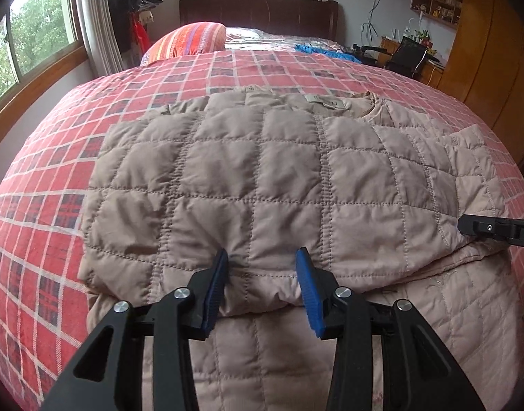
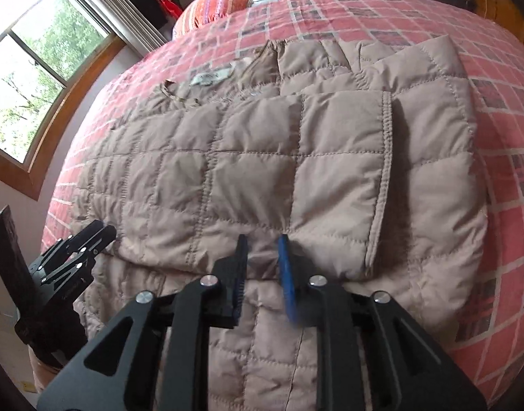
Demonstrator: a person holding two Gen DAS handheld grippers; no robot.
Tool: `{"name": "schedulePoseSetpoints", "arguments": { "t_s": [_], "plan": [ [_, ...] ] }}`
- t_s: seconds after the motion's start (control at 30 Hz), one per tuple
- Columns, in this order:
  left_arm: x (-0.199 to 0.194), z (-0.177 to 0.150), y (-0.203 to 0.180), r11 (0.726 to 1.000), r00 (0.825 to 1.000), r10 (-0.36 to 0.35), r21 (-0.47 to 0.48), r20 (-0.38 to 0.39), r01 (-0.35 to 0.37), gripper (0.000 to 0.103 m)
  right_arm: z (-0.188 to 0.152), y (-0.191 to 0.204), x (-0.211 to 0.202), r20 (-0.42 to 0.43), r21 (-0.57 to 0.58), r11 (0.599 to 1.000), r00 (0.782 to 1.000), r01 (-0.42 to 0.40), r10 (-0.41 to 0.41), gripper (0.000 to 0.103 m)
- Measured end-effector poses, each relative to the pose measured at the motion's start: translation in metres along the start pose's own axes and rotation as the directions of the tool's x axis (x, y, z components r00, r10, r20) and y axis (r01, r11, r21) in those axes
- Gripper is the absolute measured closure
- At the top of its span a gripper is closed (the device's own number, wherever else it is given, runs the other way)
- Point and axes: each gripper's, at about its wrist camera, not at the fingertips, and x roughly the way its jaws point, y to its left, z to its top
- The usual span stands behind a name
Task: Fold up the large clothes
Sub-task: 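Release the jacket and pull both tools back from the folded jacket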
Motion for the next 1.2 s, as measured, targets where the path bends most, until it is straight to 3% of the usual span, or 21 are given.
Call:
{"name": "schedulePoseSetpoints", "arguments": {
  "t_s": [0.07,0.13,0.2,0.23,0.3,0.4,0.57,0.73,0.9,1.2],
  "plan": [
    [-0.031,-0.005,0.009,0.999,0.999,-0.034,-0.014,0.033,0.034,0.056,-0.015,0.006,-0.036,0.066,-0.06,0.997,0.997,-0.042,0.046,0.059],
    [-0.067,-0.019,0.023,0.998,0.995,-0.066,-0.019,0.074,0.068,0.051,-0.034,0.01,-0.064,0.108,-0.119,0.993,0.994,-0.02,0.033,0.052],
    [-0.098,-0.038,0.038,0.997,0.991,-0.076,-0.008,0.108,0.077,0.038,-0.061,0.009,-0.091,0.137,-0.174,0.985,0.99,0.011,0.014,0.045],
    [-0.113,-0.05,0.046,0.998,0.991,-0.055,-0.006,0.123,0.056,0.033,-0.076,0.007,-0.101,0.141,-0.188,0.982,0.99,0.019,0.008,0.045],
    [-0.137,-0.077,0.063,1.0,0.989,-0.005,-0.009,0.148,0.007,0.031,-0.109,0.001,-0.117,0.138,-0.214,0.976,0.99,0.042,-0.012,0.043],
    [-0.158,-0.122,0.087,0.998,0.991,0.053,-0.028,0.124,-0.05,0.028,-0.156,-0.012,-0.132,0.13,-0.223,0.971,0.989,0.092,-0.064,0.04],
    [-0.173,-0.188,0.112,0.995,0.995,0.086,-0.062,0.04,-0.083,0.027,-0.221,-0.03,-0.143,0.098,-0.182,0.98,0.993,0.085,-0.068,0.04],
    [-0.176,-0.229,0.123,0.99,0.998,0.067,-0.126,-0.004,-0.067,0.027,-0.267,-0.041,-0.153,0.097,-0.135,0.987,0.992,0.089,-0.076,0.037],
    [-0.174,-0.252,0.126,0.987,0.999,0.029,-0.157,-0.034,-0.034,0.027,-0.288,-0.054,-0.15,0.073,-0.088,0.99,0.992,0.107,-0.101,0.037],
    [-0.158,-0.263,0.119,0.982,0.996,-0.07,-0.178,-0.063,0.058,0.027,-0.297,-0.077,-0.136,0.028,-0.036,0.995,0.996,0.091,-0.09,0.037]
  ]
}}
